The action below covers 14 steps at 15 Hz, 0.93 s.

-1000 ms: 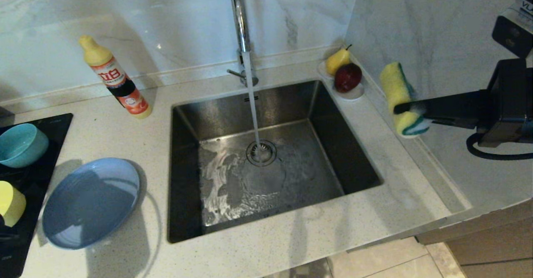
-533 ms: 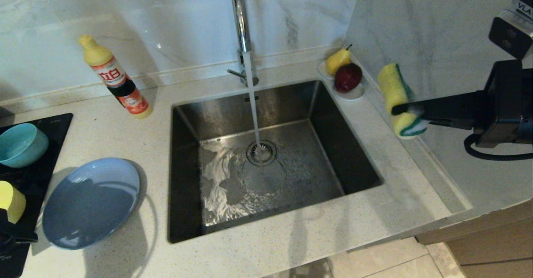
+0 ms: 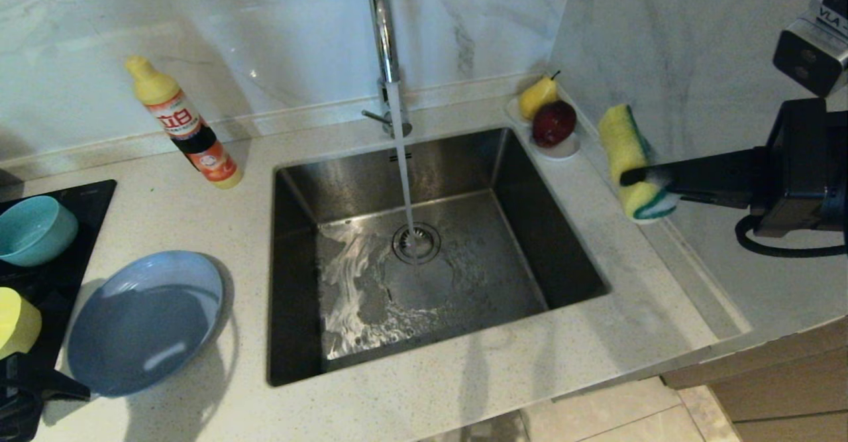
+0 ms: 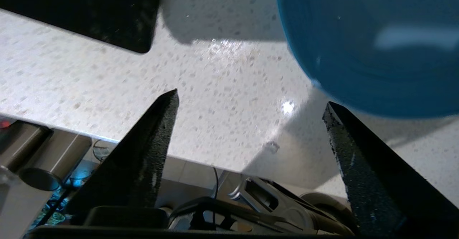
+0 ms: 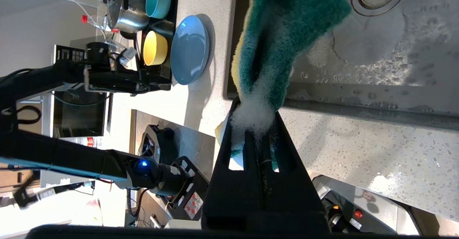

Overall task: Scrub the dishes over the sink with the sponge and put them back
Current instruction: Wash the plate

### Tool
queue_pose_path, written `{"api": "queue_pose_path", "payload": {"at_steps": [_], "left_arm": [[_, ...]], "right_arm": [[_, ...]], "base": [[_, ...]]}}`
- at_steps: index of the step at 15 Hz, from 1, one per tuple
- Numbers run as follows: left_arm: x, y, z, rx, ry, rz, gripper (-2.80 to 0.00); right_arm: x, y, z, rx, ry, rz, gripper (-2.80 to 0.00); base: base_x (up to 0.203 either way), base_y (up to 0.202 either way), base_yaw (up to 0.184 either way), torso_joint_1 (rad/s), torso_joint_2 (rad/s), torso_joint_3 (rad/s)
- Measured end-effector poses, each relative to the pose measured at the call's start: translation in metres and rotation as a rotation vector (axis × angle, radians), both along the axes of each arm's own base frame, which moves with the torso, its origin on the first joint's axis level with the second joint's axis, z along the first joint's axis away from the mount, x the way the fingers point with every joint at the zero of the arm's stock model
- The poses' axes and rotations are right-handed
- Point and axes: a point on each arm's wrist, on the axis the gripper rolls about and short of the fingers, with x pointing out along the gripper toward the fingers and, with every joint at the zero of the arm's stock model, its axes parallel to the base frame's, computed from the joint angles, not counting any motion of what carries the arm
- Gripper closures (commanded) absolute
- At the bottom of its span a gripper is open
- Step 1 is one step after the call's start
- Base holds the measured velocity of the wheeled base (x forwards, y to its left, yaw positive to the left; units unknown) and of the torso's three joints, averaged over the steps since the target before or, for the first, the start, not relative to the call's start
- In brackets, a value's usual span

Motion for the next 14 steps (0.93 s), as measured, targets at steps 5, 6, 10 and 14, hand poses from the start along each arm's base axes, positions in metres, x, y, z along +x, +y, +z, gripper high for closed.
{"api": "queue_pose_path", "payload": {"at_steps": [5,6,10,14], "left_arm": [[0.008,0.004,-0.012,-0.057,-0.042,-0.022,-2.8],[0.008,0.005,-0.014,-0.065,-0.041,-0.023,-2.8],[0.015,0.009,-0.023,-0.101,-0.076,-0.01,-2.8],[0.02,0.014,-0.032,-0.109,-0.086,0.008,-2.8]], "right_arm": [[0.0,0.0,0.0,0.0,0.0,0.0,0.0],[0.0,0.0,0.0,0.0,0.0,0.001,0.0],[0.0,0.0,0.0,-0.001,0.001,0.0,0.0],[0.002,0.002,-0.003,-0.004,0.007,0.003,0.0]], "base": [[0.0,0.0,0.0,0.0,0.0,0.0],[0.0,0.0,0.0,0.0,0.0,0.0],[0.0,0.0,0.0,0.0,0.0,0.0],[0.0,0.0,0.0,0.0,0.0,0.0]]}}
